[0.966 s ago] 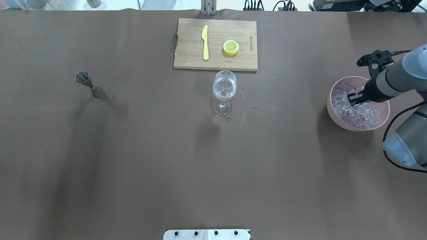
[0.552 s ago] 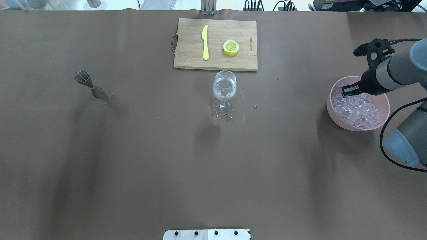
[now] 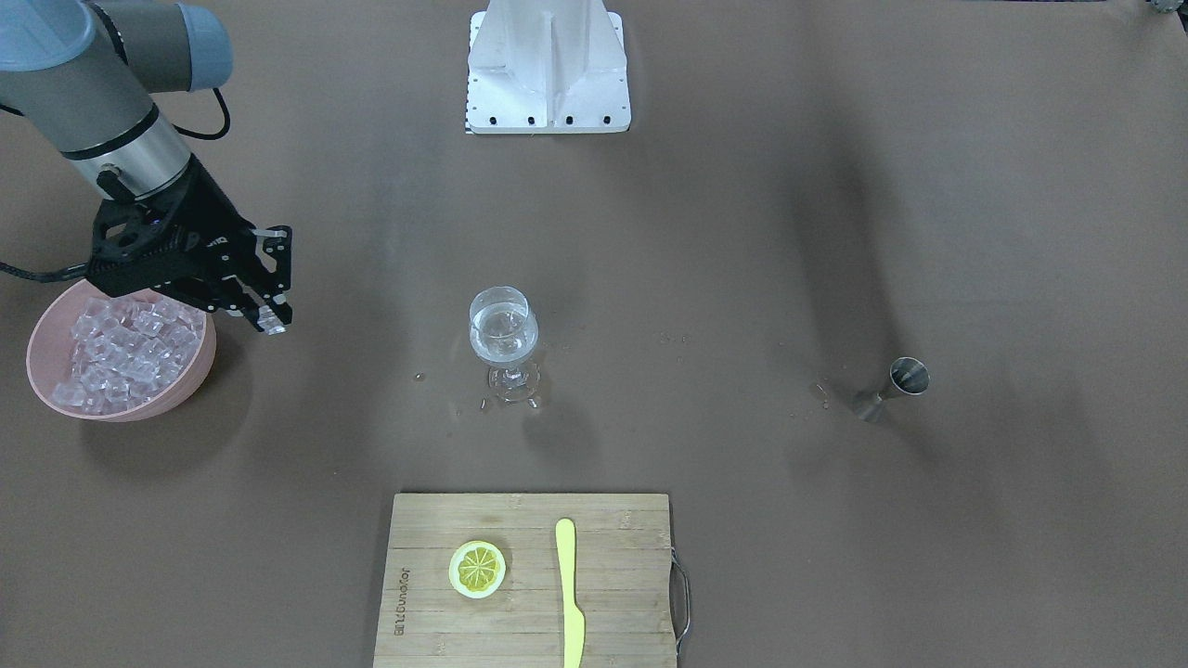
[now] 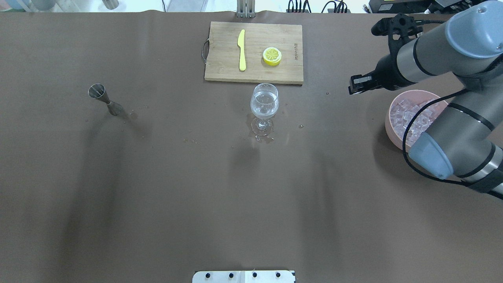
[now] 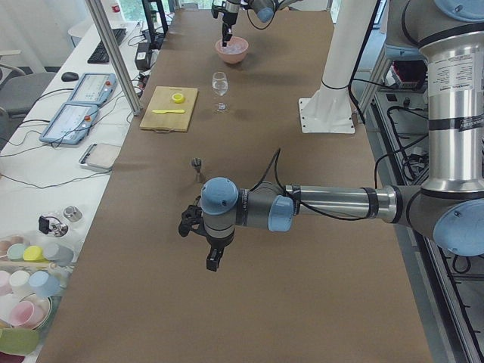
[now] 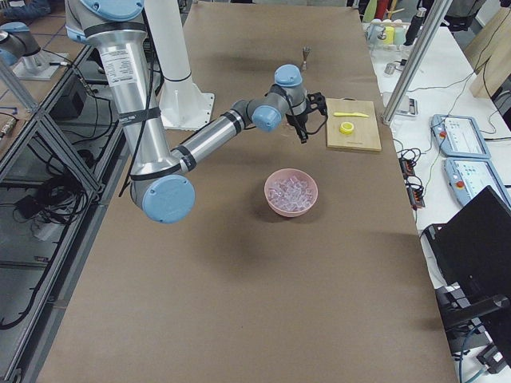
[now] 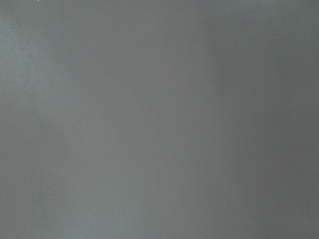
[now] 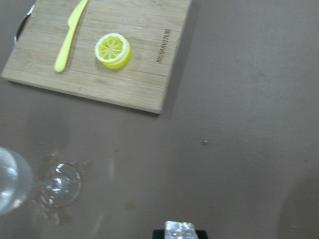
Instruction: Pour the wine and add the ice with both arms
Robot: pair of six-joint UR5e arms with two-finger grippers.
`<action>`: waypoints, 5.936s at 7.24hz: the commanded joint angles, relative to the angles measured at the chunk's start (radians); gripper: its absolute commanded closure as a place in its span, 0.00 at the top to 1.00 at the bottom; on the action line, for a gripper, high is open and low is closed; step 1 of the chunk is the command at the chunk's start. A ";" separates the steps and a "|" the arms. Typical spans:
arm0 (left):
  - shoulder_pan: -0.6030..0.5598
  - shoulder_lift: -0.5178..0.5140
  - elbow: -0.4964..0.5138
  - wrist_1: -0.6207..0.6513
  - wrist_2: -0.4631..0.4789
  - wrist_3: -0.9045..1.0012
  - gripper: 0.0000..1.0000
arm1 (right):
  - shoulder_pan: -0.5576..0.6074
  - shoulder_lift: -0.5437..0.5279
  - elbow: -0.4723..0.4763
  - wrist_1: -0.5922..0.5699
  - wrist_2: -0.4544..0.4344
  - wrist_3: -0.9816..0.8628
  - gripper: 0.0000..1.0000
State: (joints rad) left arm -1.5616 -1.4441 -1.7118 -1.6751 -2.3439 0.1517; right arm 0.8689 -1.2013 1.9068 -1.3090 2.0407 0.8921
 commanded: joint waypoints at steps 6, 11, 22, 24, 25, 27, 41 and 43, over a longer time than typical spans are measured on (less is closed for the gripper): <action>0.000 0.004 0.008 0.002 0.000 0.000 0.98 | -0.125 0.287 -0.058 -0.191 -0.114 0.208 0.00; 0.000 0.002 0.009 0.002 0.000 0.000 0.98 | -0.165 0.396 -0.153 -0.196 -0.186 0.301 0.00; 0.000 0.002 0.006 0.002 0.000 0.000 0.98 | -0.205 0.388 -0.150 -0.227 -0.217 0.301 0.14; 0.000 0.002 0.006 0.002 0.000 0.000 0.98 | -0.205 0.390 -0.152 -0.225 -0.220 0.301 0.46; 0.000 0.002 0.006 0.002 0.000 0.000 0.98 | -0.205 0.391 -0.152 -0.223 -0.221 0.300 0.55; 0.000 0.002 0.006 0.002 0.000 0.000 0.98 | -0.205 0.391 -0.153 -0.222 -0.229 0.300 0.64; 0.000 0.005 0.023 0.017 0.000 -0.083 0.98 | 0.654 -0.249 -0.208 -0.263 0.311 -1.042 1.00; 0.000 0.005 0.023 0.017 -0.002 -0.083 0.98 | 0.694 -0.456 -0.213 -0.242 0.299 -1.047 1.00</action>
State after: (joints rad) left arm -1.5616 -1.4382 -1.6893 -1.6582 -2.3449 0.0689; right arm 1.5356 -1.5292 1.7032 -1.5605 2.3425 -0.1319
